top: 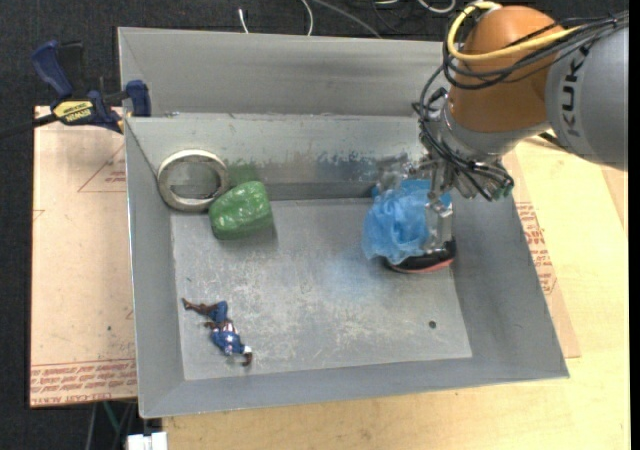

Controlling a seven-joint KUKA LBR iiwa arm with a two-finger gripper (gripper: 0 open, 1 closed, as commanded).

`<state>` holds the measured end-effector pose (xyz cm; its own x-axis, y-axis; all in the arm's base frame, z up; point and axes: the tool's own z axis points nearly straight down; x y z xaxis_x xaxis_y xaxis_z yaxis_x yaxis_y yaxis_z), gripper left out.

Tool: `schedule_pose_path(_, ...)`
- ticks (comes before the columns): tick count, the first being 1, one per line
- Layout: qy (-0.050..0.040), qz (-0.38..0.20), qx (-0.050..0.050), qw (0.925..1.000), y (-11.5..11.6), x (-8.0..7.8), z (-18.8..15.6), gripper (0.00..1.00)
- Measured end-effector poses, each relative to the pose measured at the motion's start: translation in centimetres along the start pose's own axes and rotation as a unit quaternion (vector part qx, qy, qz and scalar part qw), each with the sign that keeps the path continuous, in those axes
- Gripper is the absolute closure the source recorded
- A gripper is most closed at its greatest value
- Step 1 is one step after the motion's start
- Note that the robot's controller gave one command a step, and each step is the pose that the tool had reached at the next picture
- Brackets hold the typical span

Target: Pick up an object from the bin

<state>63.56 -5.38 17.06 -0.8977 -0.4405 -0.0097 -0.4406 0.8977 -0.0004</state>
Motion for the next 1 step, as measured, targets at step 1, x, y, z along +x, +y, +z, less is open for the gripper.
schedule_pose_path(1,0.0019,0.026,-0.002,0.9996,0.2,0.3,-1.05,0.0)
